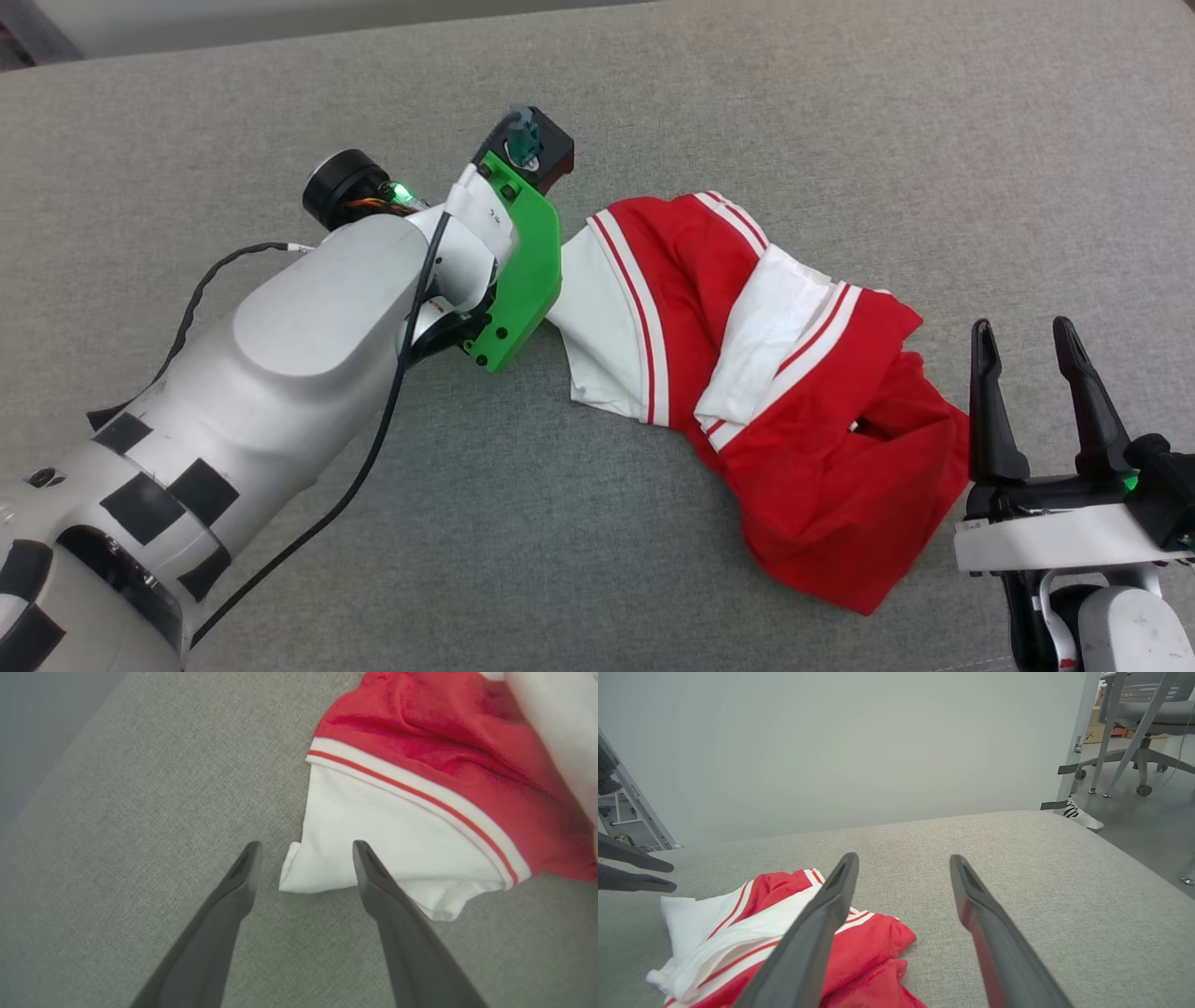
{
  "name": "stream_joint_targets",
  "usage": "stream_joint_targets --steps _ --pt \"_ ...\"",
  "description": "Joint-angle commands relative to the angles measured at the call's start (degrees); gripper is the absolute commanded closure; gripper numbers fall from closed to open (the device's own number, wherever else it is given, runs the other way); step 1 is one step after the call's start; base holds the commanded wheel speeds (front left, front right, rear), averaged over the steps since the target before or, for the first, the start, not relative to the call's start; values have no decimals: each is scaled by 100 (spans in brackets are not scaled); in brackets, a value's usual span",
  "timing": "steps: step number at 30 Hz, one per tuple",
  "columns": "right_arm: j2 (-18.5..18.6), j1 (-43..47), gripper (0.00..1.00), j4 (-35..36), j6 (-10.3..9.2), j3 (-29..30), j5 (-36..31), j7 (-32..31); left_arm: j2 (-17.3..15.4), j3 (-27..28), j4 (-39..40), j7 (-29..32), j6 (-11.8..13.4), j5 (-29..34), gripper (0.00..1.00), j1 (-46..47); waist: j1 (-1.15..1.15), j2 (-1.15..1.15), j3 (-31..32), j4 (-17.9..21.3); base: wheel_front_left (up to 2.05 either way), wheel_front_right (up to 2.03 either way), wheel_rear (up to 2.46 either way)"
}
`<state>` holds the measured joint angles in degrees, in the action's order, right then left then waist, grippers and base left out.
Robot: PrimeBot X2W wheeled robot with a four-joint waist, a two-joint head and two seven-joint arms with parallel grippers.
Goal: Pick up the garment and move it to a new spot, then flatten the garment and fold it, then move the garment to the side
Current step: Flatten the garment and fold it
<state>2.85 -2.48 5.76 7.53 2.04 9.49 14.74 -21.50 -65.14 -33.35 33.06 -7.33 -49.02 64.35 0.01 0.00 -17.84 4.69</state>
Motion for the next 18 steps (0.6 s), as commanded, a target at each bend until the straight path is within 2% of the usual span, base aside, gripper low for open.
stream_joint_targets --steps 1,6,14,15,16,18 --pt "3 -133 0 31 -4 -15 53 26 -27 -165 -99 70 -15 -76 0 128 -1 0 -238 180 0 0 0" --pt "3 -291 0 46 -4 -38 88 26 15 -660 -429 293 -15 -137 0 233 -1 0 -467 291 0 0 0" --pt "3 -386 0 31 -4 -18 141 26 -20 -815 -346 706 -15 -162 0 9 -1 0 -589 376 0 0 0" --pt "3 -384 0 27 -4 -9 141 26 -46 -816 -295 741 -15 -127 57 -21 -1 0 -582 370 0 0 0" --pt "3 -379 0 20 -4 6 139 26 -73 -817 -250 732 -15 -119 100 -49 -1 0 -561 355 0 0 0" --pt "3 -365 0 5 -4 30 137 26 -103 -819 -192 636 -15 -186 100 -73 -1 0 -491 310 0 0 0"
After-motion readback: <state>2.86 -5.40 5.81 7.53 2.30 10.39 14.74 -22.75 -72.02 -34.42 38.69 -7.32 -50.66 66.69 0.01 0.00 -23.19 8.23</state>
